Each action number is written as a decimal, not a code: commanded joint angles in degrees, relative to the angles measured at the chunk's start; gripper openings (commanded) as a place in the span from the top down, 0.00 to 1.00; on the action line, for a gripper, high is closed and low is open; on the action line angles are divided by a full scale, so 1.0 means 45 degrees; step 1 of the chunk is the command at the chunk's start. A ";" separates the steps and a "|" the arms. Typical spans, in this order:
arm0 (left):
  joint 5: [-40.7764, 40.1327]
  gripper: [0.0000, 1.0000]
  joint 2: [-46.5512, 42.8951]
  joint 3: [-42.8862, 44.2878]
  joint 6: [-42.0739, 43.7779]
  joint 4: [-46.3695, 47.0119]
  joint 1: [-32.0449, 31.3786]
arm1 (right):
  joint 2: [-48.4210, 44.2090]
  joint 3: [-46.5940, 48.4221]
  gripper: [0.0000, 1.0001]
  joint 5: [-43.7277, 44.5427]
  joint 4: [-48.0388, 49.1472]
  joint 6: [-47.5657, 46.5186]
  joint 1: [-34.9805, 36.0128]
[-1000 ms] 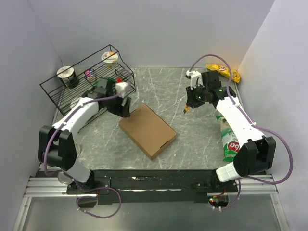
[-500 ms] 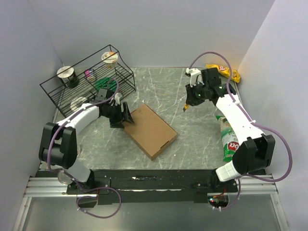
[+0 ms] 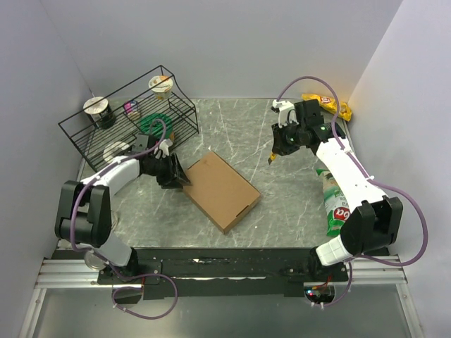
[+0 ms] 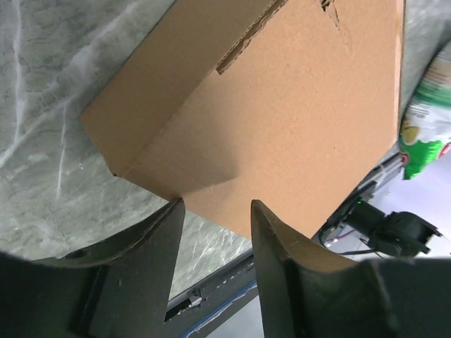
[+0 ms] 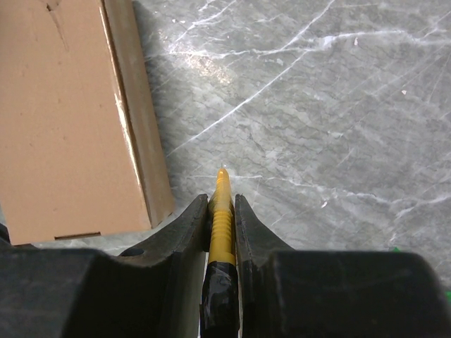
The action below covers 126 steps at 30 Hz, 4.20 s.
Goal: Unpack the express box
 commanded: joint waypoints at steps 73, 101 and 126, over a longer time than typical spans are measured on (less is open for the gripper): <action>0.2731 0.88 0.0664 -0.3418 0.1208 0.3009 0.2172 | -0.0947 -0.0523 1.00 0.0318 0.0347 -0.0139 -0.0089; 0.2224 0.80 0.1251 -0.3536 0.2595 0.3304 0.3911 | 0.2078 0.0899 1.00 -0.2377 0.0796 -0.0256 0.3931; 0.3082 0.59 0.0588 -0.2598 0.0174 0.1724 0.3266 | 0.4423 0.2700 1.00 -0.2495 0.0717 -0.0237 0.5379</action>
